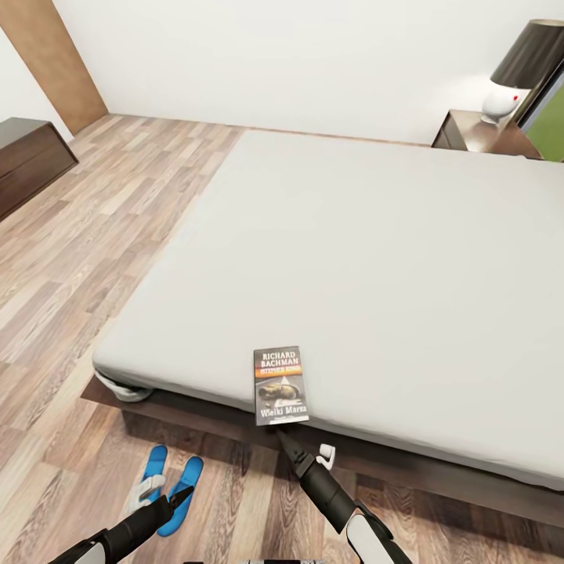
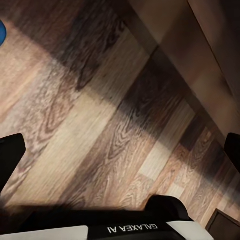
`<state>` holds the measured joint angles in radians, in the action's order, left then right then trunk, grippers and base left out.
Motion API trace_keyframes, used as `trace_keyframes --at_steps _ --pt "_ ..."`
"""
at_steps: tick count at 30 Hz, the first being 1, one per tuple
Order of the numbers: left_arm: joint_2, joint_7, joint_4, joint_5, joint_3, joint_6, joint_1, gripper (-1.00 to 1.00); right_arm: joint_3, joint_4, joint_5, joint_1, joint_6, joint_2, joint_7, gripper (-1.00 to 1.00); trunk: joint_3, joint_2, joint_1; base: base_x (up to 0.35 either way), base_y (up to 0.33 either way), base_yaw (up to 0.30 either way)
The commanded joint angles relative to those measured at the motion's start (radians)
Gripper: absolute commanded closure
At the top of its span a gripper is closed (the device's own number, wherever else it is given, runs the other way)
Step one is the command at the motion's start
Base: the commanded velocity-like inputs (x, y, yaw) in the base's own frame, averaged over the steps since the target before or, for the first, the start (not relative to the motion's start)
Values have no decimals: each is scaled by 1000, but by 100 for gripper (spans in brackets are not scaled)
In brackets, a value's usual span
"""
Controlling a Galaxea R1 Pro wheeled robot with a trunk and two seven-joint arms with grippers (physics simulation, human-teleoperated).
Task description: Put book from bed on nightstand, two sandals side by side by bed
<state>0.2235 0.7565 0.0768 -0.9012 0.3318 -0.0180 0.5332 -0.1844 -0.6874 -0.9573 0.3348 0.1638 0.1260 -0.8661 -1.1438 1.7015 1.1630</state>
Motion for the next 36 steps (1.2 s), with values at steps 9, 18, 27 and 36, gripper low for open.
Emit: trace_keyframes --at_steps 9,18,27,36 --pt "0 4 0 -10 7 -1 1 -100 -1 0 -11 0 10 0 -2 -100 -7 14 8 0 0 0" --pt "0 4 0 -10 7 0 1 -100 -1 0 -11 0 10 0 -1 -100 -7 14 8 41 21 0" --pt "0 3 0 -10 7 0 0 -100 -1 0 -11 0 10 0 -1 -100 -7 14 8 20 11 0" --pt "0 3 0 -10 8 -1 0 -100 -1 0 -11 0 10 0 -2 -100 -7 14 8 73 13 0"
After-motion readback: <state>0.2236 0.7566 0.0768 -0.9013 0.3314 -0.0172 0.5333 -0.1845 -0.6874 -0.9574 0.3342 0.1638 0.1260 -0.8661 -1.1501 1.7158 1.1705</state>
